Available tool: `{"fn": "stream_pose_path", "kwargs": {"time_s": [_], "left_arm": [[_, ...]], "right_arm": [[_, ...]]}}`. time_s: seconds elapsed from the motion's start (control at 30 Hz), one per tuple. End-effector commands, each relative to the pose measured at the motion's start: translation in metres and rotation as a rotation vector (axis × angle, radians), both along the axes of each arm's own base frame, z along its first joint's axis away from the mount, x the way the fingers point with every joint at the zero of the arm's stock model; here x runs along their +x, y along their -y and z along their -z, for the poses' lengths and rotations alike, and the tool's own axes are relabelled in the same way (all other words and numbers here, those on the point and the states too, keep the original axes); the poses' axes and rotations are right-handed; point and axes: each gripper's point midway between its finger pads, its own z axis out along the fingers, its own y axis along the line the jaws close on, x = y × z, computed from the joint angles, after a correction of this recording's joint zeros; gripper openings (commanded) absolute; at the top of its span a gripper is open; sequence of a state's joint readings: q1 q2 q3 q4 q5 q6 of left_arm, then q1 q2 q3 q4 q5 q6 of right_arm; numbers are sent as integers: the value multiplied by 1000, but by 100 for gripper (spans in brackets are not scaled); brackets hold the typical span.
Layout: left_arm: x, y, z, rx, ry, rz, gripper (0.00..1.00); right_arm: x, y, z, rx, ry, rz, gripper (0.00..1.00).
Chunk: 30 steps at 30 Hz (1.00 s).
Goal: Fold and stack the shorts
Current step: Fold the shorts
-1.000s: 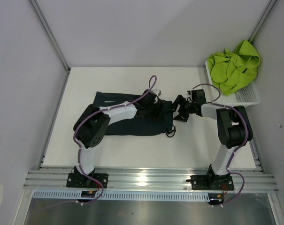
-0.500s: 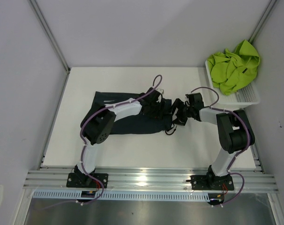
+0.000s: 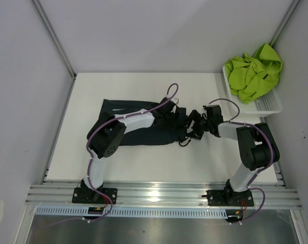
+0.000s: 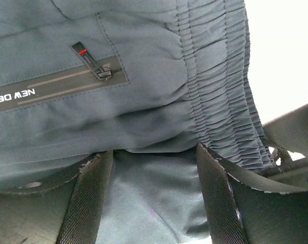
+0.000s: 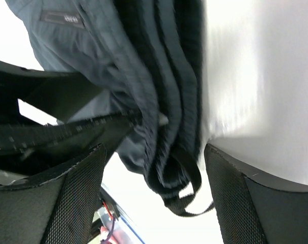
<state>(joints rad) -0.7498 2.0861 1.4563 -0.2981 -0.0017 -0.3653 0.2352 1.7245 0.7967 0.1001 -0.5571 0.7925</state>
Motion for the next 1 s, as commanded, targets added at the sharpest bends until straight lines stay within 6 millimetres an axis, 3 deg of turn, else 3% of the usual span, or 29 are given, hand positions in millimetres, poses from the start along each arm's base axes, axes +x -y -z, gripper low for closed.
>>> {"fn": "stream_pose_path", "kwargs": {"time_s": [0.0,0.1,0.23,0.6,0.87,0.97], "left_arm": [[-26,-26,37,119,-86,-2,70],[-26,-25,36,118,-83,-2,70],[-28,-24,34,111,-84,9,69],[-39,-25,36,102,-87,33,68],[-58,-16,44,103,-109,99,66],[-65,-11,46,100,-106,128,66]], "right_arm": [[-35,12,24,-58,-120,14,81],[-47,9,24,-58,-131,19,84],[-45,7,25,-41,-133,30,86],[-16,-6,36,54,-156,60,85],[9,8,40,23,-141,105,83],[16,8,44,4,-140,92,74]]}}
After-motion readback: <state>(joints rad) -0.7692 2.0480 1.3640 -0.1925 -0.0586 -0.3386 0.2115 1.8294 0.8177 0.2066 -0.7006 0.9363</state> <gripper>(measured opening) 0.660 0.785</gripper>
